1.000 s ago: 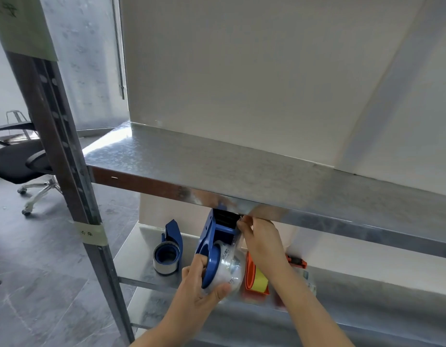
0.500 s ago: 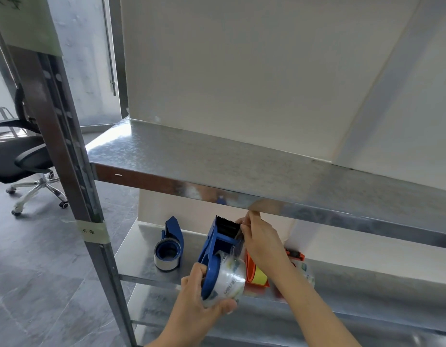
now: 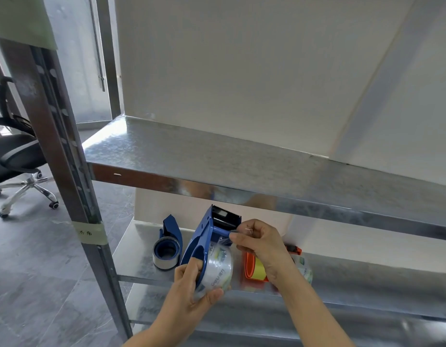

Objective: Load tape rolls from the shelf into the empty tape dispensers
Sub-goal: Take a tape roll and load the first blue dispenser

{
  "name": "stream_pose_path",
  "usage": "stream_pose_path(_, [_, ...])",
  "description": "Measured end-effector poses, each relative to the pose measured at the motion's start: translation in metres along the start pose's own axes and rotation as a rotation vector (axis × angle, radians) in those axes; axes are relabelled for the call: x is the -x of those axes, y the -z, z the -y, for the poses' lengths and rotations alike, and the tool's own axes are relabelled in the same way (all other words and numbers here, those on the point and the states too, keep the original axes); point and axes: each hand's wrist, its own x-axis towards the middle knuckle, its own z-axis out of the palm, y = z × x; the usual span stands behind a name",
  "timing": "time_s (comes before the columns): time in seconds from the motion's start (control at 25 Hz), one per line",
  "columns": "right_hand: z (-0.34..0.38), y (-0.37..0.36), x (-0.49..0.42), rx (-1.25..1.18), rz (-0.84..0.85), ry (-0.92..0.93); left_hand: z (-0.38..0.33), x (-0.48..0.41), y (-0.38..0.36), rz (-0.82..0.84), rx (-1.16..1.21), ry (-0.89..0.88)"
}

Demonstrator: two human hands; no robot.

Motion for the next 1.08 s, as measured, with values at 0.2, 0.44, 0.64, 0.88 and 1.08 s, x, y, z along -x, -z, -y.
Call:
stream_pose_path(0.2, [0.007, 0.009, -0.004, 0.159, 0.007, 0.068, 0.0, 0.001, 0.003, 0.047, -0.045, 0.006])
stream_pose_path(0.44, [0.012, 0.002, -0.012, 0.601, -0.09, 0.333, 0.003, -0.003, 0.006, 0.164, 0.117, 0.02])
stream_pose_path(0.64, [0.013, -0.003, -0.016, 1.194, -0.067, 0.46, 0.017, -0.011, 0.01, 0.175, 0.133, -0.017])
stream_pose_path(0.88, [0.017, -0.008, -0.028, 1.297, -0.168, 0.48, 0.026, -0.008, 0.01, 0.233, 0.128, 0.061])
stream_pose_path(1.08, [0.017, -0.017, -0.031, 0.783, -0.189, 0.249, 0.03, 0.006, 0.015, 0.371, 0.179, 0.144])
